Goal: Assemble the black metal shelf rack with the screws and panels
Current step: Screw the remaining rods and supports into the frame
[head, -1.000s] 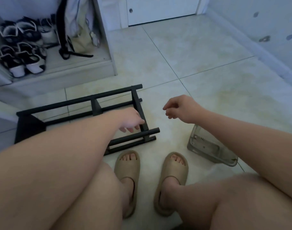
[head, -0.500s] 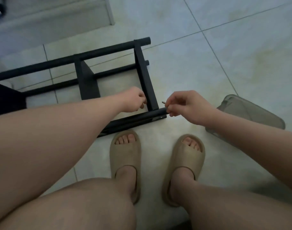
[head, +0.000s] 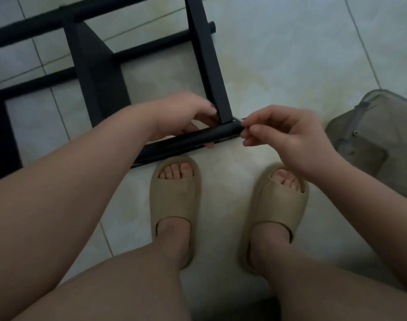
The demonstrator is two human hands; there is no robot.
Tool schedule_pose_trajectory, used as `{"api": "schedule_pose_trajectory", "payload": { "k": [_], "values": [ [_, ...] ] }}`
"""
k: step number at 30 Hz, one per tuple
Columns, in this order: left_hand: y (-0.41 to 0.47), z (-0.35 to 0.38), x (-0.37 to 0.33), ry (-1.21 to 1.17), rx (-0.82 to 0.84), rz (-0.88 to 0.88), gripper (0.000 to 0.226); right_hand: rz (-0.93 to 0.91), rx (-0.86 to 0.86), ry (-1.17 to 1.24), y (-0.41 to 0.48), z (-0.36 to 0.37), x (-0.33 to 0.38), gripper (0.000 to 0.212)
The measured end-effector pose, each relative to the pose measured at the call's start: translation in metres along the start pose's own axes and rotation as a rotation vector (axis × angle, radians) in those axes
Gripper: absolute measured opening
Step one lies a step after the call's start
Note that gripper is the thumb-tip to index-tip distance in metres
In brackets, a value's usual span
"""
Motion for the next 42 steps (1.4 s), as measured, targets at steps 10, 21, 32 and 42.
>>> {"api": "schedule_pose_trajectory", "payload": {
  "k": [10,21,32,42],
  "values": [
    [-0.005,0.007,0.001,0.115,-0.102,0.135,0.029,0.017,-0.005,0.041,-0.018,0.001,-0.007,0.031],
    [0.002,0.003,-0.002,0.112,-0.141,0.224,0.019,0.017,-0.021,0.031,-0.015,-0.008,-0.009,0.03],
    [0.007,0.005,-0.013,0.074,-0.136,0.251,0.019,0.025,-0.006,-0.002,-0.003,-0.006,-0.008,0.027],
    [0.008,0.004,-0.013,0.071,-0.124,0.246,0.02,0.02,-0.057,-0.041,0.0,0.0,-0.007,0.029]
  ]
}}
Point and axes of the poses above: each hand's wrist, its own y-axis towards the middle knuckle, its own z-axis out of the palm, x = y × z, the point moved 6 cm from there along y, towards the middle knuckle, and after that the axes turned 3 degrees about -z, right-handed, at the moved point
